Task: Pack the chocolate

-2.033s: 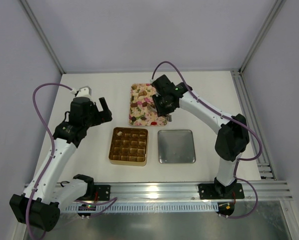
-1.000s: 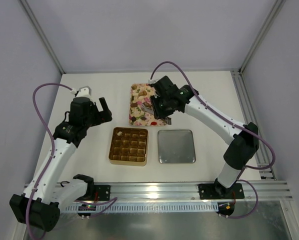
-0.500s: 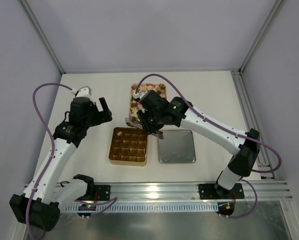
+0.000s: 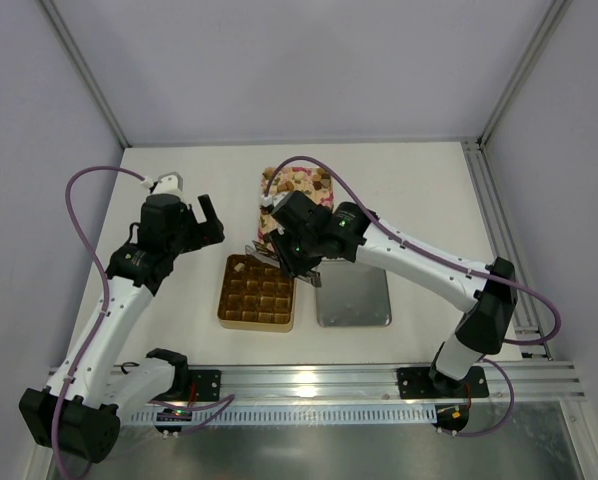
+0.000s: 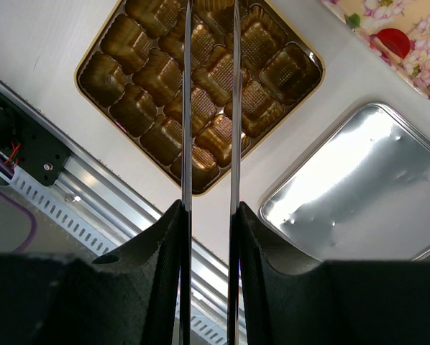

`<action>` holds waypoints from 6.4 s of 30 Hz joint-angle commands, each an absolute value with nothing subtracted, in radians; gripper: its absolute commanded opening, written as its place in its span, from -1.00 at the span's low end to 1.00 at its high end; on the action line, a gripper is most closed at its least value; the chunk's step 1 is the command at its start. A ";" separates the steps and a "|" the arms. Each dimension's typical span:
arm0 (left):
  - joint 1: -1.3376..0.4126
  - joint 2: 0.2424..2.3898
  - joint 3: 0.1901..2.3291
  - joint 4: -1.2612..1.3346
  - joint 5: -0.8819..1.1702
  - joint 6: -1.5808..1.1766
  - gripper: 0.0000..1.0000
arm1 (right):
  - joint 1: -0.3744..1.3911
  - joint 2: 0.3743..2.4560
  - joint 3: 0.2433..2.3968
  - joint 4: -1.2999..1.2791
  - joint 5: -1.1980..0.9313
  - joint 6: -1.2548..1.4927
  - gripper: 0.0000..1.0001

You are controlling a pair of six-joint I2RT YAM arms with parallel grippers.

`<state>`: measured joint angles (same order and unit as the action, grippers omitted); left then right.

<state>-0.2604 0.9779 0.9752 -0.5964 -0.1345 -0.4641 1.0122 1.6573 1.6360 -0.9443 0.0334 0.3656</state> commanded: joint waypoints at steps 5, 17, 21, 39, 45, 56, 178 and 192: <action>-0.259 0.965 0.977 -0.586 -0.137 -0.463 1.00 | 1.019 1.690 1.638 -0.887 0.020 0.373 -0.30; -0.259 0.968 0.976 -0.586 -0.137 -0.463 0.99 | 1.020 1.701 1.624 -0.874 0.018 0.371 -0.16; -0.259 0.966 0.977 -0.586 -0.138 -0.463 0.99 | 1.019 1.703 1.629 -0.874 0.015 0.367 -0.10; -0.259 0.968 0.979 -0.584 -0.144 -0.462 0.99 | 0.756 1.684 1.709 -0.917 0.107 0.258 -0.10; -0.259 0.976 0.979 -0.586 -0.146 -0.463 0.99 | 0.672 1.788 1.771 -0.882 0.068 0.169 -0.11; -0.259 0.976 0.977 -0.588 -0.153 -0.462 1.00 | 0.635 1.953 1.904 -0.914 0.077 0.048 -0.10; -0.259 0.969 0.979 -0.589 -0.147 -0.463 1.00 | 0.712 1.652 1.700 -0.963 0.078 0.203 -0.16; -0.261 0.974 0.979 -0.589 -0.149 -0.463 1.00 | 0.632 1.896 1.832 -0.942 0.098 0.204 -0.14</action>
<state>-0.2604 0.9810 0.9752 -0.5995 -0.1383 -0.4637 0.6373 1.8927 1.7596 -0.9665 0.0807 0.2123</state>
